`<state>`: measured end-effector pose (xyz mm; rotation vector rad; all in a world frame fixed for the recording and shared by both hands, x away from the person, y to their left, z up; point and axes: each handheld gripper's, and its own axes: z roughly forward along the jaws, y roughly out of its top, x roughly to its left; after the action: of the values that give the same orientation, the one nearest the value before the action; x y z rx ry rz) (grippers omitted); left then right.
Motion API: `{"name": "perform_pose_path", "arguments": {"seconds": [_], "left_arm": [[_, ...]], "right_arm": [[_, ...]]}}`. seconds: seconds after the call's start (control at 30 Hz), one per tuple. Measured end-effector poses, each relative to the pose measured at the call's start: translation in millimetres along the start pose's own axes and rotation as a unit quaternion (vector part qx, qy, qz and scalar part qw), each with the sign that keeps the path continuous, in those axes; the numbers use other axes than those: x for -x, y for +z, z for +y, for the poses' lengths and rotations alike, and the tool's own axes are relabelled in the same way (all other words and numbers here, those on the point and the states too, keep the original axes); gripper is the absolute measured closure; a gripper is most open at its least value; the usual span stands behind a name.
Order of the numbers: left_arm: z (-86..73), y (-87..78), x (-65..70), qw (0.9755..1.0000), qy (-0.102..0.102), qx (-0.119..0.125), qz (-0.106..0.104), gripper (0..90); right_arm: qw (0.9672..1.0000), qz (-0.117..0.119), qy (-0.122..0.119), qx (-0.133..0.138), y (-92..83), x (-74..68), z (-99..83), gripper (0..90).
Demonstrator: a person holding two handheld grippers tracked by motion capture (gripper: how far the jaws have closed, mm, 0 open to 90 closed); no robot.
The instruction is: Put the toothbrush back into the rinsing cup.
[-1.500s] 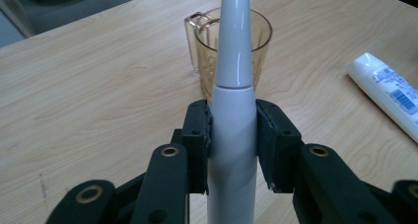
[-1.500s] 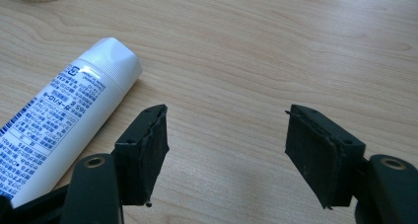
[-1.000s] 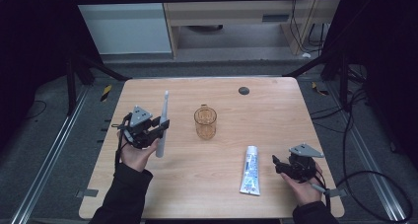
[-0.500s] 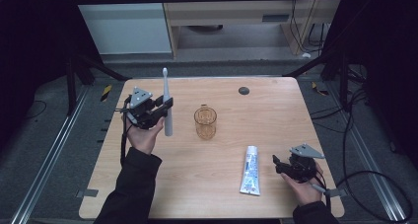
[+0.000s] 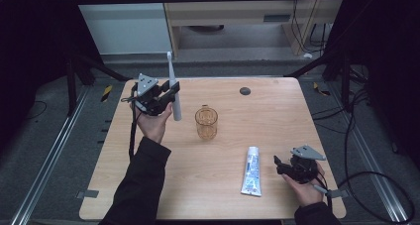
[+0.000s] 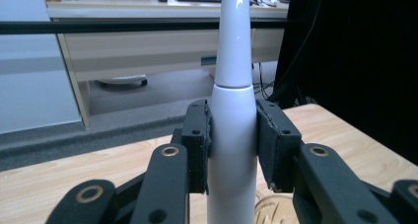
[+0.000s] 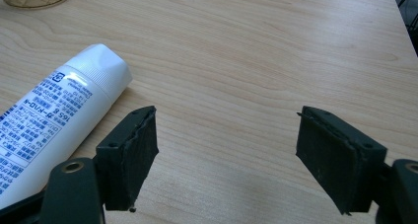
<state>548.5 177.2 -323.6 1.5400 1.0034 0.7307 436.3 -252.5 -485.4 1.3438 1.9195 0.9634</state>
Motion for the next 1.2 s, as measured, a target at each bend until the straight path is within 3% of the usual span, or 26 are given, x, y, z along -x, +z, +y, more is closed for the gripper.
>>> {"name": "perform_pose_path", "arguments": {"seconds": [0.73, 1.2], "left_arm": [[2.2, 32.0, 24.8, 0.9996, -0.004, 0.022, -0.015, 67.1], [-7.0, 48.6, 37.1, 0.9995, 0.003, 0.017, -0.026, 67.1]], "right_arm": [[1.0, -0.001, -0.001, 0.005, -0.1, 0.7, -0.7, 23.3], [1.0, -0.001, -0.004, 0.007, -0.3, 0.6, -0.9, 23.3]]}}
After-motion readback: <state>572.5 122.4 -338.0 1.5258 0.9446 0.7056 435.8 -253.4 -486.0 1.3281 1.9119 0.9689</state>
